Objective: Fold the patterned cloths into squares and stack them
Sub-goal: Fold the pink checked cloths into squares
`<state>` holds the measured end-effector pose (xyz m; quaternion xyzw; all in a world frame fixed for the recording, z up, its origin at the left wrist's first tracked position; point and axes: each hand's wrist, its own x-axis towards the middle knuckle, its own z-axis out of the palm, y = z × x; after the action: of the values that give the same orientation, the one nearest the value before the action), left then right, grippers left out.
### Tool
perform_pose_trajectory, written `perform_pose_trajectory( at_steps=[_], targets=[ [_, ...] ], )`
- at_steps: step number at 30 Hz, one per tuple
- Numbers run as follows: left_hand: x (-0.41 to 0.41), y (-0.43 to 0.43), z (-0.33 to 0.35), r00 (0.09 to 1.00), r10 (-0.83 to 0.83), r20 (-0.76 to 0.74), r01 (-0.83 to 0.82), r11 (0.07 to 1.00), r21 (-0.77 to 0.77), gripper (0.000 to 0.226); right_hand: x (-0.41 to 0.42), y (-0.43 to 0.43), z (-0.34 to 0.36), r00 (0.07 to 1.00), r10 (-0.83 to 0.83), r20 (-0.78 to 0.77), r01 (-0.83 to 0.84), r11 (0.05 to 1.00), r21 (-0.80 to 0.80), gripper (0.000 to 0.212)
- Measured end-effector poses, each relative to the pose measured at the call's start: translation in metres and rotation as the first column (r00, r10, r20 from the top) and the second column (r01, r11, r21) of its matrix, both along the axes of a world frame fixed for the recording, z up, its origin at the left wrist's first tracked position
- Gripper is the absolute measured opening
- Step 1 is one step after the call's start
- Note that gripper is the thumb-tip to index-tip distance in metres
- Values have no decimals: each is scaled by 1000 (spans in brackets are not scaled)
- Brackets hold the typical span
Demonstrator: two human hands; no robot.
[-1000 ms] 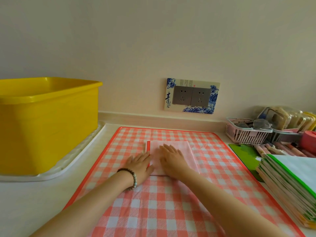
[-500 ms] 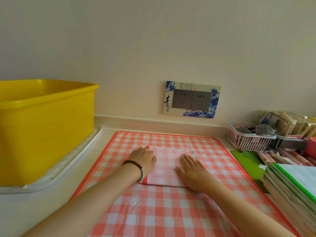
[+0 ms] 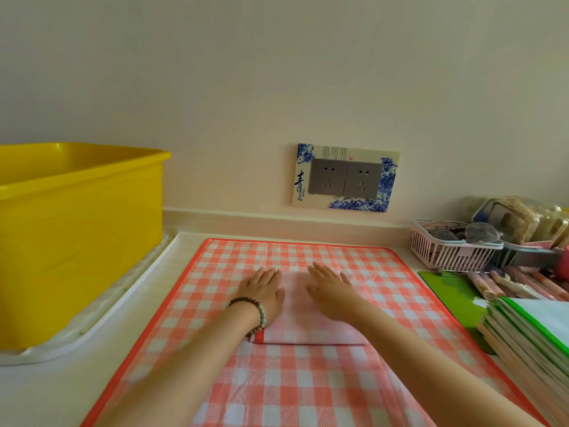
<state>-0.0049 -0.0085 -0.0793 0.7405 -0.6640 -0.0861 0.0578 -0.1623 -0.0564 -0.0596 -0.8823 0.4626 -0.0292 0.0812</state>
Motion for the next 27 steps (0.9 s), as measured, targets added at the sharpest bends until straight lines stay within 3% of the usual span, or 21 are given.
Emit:
perform_pose_trajectory(
  at_steps=[7,23,25,27],
  targets=[
    [1,-2,-1,1000,-5,11,5,1000,-5,54,38,-19,-14,999,23,34,-23,1000,6,49],
    [-1,0,-1,1000,20,-4,-20,1000,5,55,-31,-39,-19,995,-99,17,98,993,61,67],
    [0,1,0,999,19,-39,-20,1000,-3,55,-33,-36,-14,990,-111,83,102,989,107,68],
    [1,5,4,996,15,-91,-16,1000,-11,56,-37,-32,-5,941,-183,284,113,963,244,69]
  ],
)
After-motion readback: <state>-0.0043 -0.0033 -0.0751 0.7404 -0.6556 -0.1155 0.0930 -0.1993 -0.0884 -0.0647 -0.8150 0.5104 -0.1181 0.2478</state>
